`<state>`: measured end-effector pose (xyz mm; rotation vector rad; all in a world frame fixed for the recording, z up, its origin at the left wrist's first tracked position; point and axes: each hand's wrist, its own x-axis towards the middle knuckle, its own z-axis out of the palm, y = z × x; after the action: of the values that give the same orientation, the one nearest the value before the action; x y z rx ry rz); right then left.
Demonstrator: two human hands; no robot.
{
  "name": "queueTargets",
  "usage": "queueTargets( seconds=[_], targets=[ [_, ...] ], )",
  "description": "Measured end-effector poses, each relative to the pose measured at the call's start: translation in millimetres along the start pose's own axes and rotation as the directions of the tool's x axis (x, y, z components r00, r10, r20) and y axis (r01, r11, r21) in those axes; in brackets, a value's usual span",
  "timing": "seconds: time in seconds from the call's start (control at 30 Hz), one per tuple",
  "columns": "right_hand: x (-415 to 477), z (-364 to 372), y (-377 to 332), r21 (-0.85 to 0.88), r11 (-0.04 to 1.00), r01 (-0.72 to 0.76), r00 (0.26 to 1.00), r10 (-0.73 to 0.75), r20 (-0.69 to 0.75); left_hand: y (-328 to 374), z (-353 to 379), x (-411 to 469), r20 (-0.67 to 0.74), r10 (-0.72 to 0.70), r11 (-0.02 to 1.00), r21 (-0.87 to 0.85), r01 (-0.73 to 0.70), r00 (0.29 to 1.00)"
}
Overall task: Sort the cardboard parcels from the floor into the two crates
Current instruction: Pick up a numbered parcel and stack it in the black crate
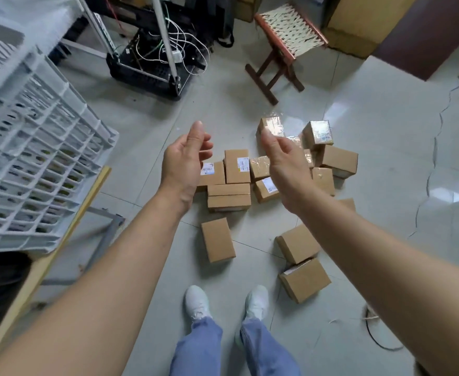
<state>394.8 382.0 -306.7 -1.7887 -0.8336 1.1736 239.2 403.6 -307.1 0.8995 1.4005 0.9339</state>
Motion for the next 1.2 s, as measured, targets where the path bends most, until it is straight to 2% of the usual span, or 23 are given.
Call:
queueTargets(
  seconds=[0.4,0.67,0.8,0.93,1.07,1.2],
  targets=[
    [132.2,43.2,196.1,-0.203,0.977,-0.071,0.995,0.084,0.055,-212.8,15.8,130.9,-0.065,-0.149,0.958,0.238,0.160,0.987],
    [214.3,65.7,346.7,-0.204,0.958,-0.203,0.978,0.209,0.010,-358.1,31.5,198.9,-0.096,-0.300,0.926,0.211,0.314,0.949],
    [246.8,73.7,399.6,-0.187,0.936,-0.299,0.953,0.304,-0.001,-416.4,34.3,230.5,-0.144,-0.383,0.915,0.074,0.396,0.913],
    [274.4,82.9,439.0,-0.172,0.906,-0.387,0.920,0.391,-0.013,-454.6,36.8,259.1,-0.168,-0.453,0.887,0.013,0.462,0.875],
    [293.2,86.9,465.3,-0.059,0.902,-0.427,0.904,0.427,-0.017,-476.0,39.2,276.1,-0.127,-0.511,0.859,-0.038,0.510,0.850],
    [298.4,79.9,473.8,0.026,0.883,-0.468,0.883,0.469,-0.004,-463.7,45.5,266.3,-0.144,-0.529,0.847,-0.031,0.530,0.837]
  ],
)
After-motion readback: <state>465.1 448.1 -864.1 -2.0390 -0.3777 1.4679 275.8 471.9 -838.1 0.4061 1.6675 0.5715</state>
